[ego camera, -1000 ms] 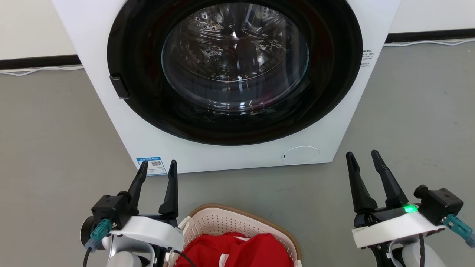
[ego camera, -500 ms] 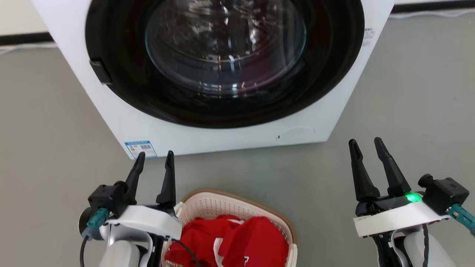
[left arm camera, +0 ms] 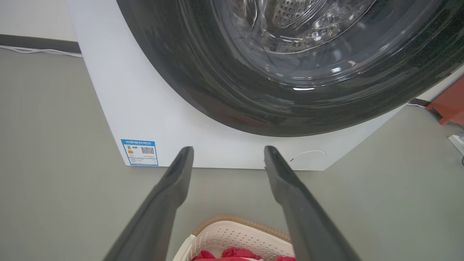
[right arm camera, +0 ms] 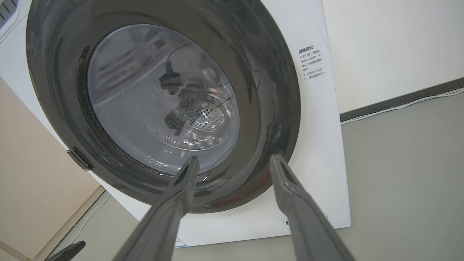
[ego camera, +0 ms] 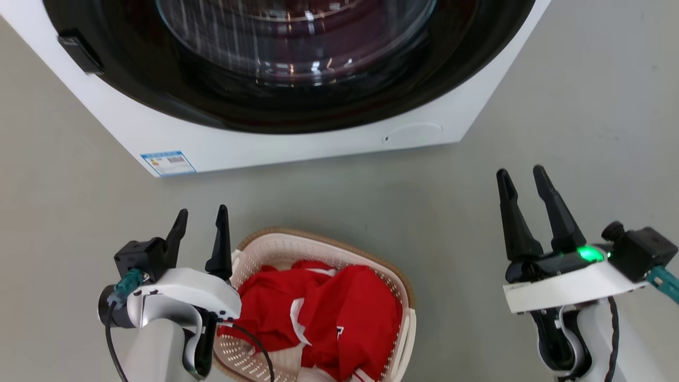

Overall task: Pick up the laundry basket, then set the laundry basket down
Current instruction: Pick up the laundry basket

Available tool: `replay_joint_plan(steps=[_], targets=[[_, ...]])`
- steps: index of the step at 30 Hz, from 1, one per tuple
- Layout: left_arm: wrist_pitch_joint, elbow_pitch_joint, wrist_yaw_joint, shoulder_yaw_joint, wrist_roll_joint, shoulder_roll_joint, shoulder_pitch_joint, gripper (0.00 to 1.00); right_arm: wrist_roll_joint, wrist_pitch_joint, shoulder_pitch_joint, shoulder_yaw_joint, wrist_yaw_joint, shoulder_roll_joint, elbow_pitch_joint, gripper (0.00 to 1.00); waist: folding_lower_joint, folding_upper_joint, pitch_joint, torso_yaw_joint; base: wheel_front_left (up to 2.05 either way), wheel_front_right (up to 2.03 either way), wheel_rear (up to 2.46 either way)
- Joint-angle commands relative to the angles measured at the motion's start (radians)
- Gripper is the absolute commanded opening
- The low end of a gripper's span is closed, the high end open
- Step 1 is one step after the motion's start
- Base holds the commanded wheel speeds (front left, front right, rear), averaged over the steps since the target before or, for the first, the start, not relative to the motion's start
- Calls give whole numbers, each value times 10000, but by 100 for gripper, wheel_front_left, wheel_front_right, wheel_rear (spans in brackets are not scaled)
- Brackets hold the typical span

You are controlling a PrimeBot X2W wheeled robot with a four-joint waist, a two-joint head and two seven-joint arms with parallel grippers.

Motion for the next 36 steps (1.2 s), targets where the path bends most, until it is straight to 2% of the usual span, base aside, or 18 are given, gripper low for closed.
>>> replay_joint_plan(steps=[1,13,23,36], targets=[[-63,-78,-101,347,186,133,-338,100,63,-109,-253,215,73,-62,-324,100,0,0,274,-74,0,0,0],[-63,2414,-418,1296,512,286,-1480,100,232,-109,-814,572,73,-155,-532,100,0,0,1613,-282,0,0,0],[-63,4023,-528,1581,782,518,-2201,100,303,-109,-1172,704,73,-199,-667,100,0,0,2472,-448,0,0,0],[-63,5358,-257,1840,1017,840,-3041,100,294,-109,-1505,756,73,-257,-829,100,-1,0,3473,-551,0,0,0]])
